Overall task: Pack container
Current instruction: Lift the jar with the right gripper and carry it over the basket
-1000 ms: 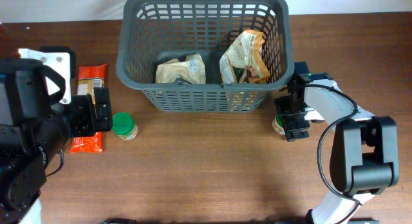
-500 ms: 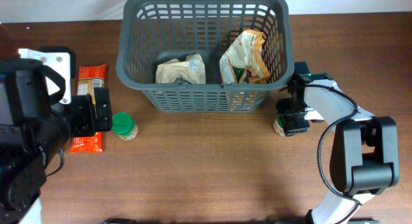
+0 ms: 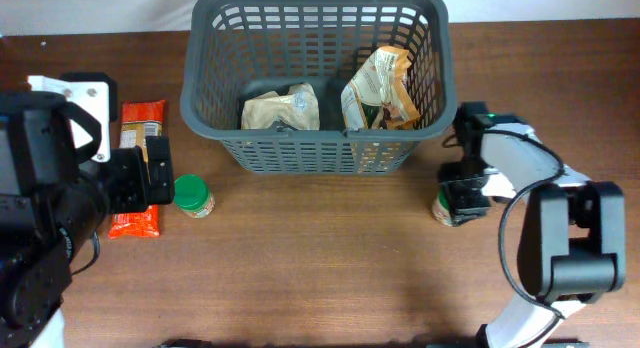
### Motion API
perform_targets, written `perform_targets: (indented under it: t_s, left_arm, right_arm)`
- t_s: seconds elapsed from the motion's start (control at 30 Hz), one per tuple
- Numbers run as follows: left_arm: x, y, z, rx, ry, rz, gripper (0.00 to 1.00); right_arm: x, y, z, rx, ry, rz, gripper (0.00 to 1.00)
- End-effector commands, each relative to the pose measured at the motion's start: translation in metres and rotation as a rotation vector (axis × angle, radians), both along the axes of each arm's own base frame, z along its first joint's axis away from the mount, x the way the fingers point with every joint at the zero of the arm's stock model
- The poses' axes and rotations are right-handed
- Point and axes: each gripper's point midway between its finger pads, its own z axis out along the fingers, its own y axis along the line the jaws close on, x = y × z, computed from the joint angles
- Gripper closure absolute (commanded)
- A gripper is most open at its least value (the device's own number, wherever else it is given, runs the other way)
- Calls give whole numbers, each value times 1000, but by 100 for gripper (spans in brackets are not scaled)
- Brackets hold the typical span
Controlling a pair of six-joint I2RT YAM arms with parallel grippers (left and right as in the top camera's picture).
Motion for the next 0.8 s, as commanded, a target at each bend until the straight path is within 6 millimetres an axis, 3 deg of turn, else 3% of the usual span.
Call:
perform_targets:
  t_s: [0.0,0.23,0.3,0.37,0.43,0.5,0.6,0.63,0.73,0.77]
  left_arm:
    - [-6,-1,3,5,-14,-19,1]
    - [-6,-1,3,5,-14,-19,1]
    - [-6,-1,3,5,-14,-19,1]
    - [-6,-1,3,5,-14,-19,1]
    - [-6,-1,3,5,-14,-19,1]
    - [-6,-1,3,5,-14,-19,1]
    - [-6,-1,3,5,-14,-19,1]
    - [-6,-1,3,4,-14,-19,1]
    - [-6,-1,3,4,-14,-19,1]
    - [-6,-1,3,4,-14,-19,1]
  right_arm:
    - [0,-33,27,-11,-72,-103,96]
    - [1,-101,72,-37,-250,-93,96]
    - [6,-116,88,-58,-311,-22,96]
    - [16,-134,118,-116,-396,147,96]
    - [25,-139,144,-156,-460,251,96]
    - [36,-138,178,-201,-533,362,96]
    - [55,-121,245,-285,-667,553,96]
    - [58,-116,257,-299,-691,587,96]
    - [76,-74,318,-338,-855,783,96]
    - [82,-51,342,-348,-928,876,96]
